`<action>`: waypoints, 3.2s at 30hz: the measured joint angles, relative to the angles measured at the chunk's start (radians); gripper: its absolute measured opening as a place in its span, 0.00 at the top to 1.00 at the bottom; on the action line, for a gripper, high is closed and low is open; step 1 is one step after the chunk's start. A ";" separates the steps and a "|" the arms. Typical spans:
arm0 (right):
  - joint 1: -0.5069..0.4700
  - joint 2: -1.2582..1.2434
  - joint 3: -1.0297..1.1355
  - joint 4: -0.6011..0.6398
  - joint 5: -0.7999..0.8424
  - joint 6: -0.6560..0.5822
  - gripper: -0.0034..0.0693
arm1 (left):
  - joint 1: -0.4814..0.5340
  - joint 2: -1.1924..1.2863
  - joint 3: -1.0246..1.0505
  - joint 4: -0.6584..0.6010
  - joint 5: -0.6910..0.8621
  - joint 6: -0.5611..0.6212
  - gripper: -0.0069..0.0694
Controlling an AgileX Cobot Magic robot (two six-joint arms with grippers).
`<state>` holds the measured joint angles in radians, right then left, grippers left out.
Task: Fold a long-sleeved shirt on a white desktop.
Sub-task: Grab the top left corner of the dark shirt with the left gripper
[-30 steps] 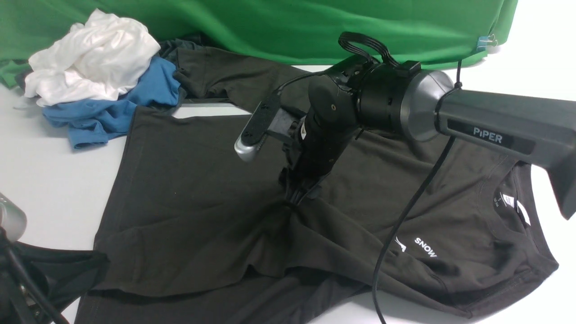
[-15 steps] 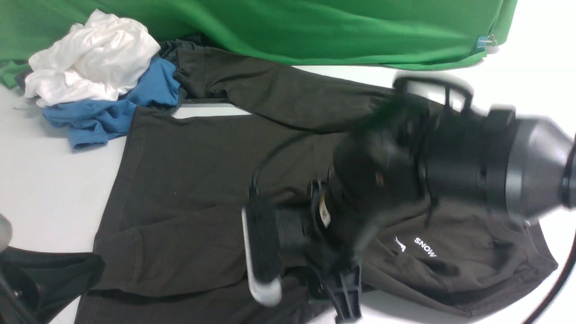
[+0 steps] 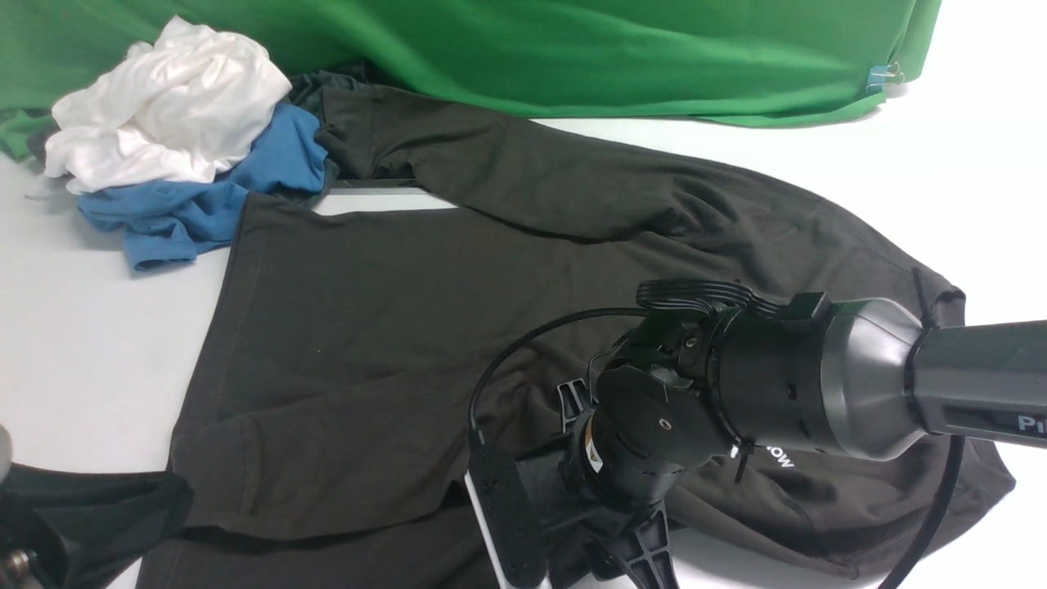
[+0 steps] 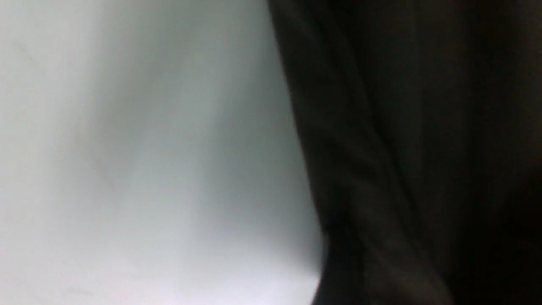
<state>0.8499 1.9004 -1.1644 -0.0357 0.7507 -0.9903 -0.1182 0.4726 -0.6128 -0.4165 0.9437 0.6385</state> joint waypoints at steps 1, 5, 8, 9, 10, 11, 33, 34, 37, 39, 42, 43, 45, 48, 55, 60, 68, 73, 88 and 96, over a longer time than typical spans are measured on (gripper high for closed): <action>0.001 0.001 -0.002 0.001 0.032 0.003 0.39 | -0.010 0.000 0.000 0.002 0.000 0.000 0.89; 0.001 0.003 -0.005 0.027 0.108 0.007 0.61 | -0.030 0.000 0.000 0.014 0.001 0.000 0.89; 0.001 0.003 -0.005 0.041 0.129 0.015 0.70 | -0.031 0.000 0.000 0.023 0.001 0.000 0.89; 0.001 0.003 -0.007 0.045 0.144 0.031 0.73 | -0.031 0.000 0.000 0.026 0.001 0.000 0.89; 0.001 0.003 -0.007 0.049 0.169 0.052 0.74 | -0.031 0.000 0.000 0.026 0.001 0.000 0.89; 0.001 0.003 -0.007 0.051 0.173 0.061 0.75 | -0.031 0.000 0.000 0.026 0.001 0.000 0.89; -0.006 -0.106 -0.058 0.187 0.451 0.453 0.36 | -0.031 0.000 0.000 0.030 0.040 -0.072 0.89; -0.011 -0.126 -0.066 0.186 0.450 0.477 0.40 | -0.031 0.000 0.000 0.030 0.041 -0.077 0.89; -0.069 -0.241 -0.076 0.156 0.421 0.568 0.59 | -0.032 0.002 0.000 0.038 0.051 -0.128 0.89; -0.115 -0.281 -0.076 0.148 0.399 0.600 0.66 | -0.037 0.008 0.000 0.048 0.056 -0.145 0.89; -0.267 -0.337 -0.077 0.137 0.311 0.658 0.72 | -0.059 0.052 0.000 0.053 0.069 -0.168 0.89; -0.289 -0.338 -0.077 0.137 0.295 0.666 0.72 | -0.060 0.060 0.000 0.053 0.069 -0.169 0.89; -0.423 -0.327 -0.077 0.146 0.177 0.732 0.72 | -0.061 0.135 0.000 0.052 0.067 -0.177 0.89; -0.566 -0.286 -0.092 0.199 0.048 0.781 0.69 | -0.061 0.239 0.000 0.048 0.012 -0.177 0.89; -0.688 -0.148 -0.189 0.284 0.008 0.750 0.68 | -0.061 0.634 -0.124 0.060 -0.289 -0.170 0.89; -0.668 -0.145 -0.197 0.292 0.021 0.705 0.68 | -0.037 0.940 -0.388 0.159 -0.299 -0.142 0.89; -0.611 -0.148 -0.178 0.292 0.077 0.676 0.68 | 0.107 1.363 -0.933 0.141 -0.235 -0.074 0.89; -0.574 -0.157 -0.173 0.292 0.092 0.643 0.68 | 0.115 1.479 -1.104 0.219 -0.263 -0.093 0.88; -0.547 -0.227 -0.173 0.318 0.092 0.606 0.68 | 0.120 1.818 -1.325 0.181 -0.453 -0.086 0.36; -0.547 -0.238 -0.173 0.323 0.093 0.604 0.68 | 0.120 1.904 -1.372 0.159 -0.488 -0.086 0.44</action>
<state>0.3032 1.6620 -1.3373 0.2874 0.8442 -0.3868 0.0018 2.3769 -1.9846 -0.2573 0.4559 0.5528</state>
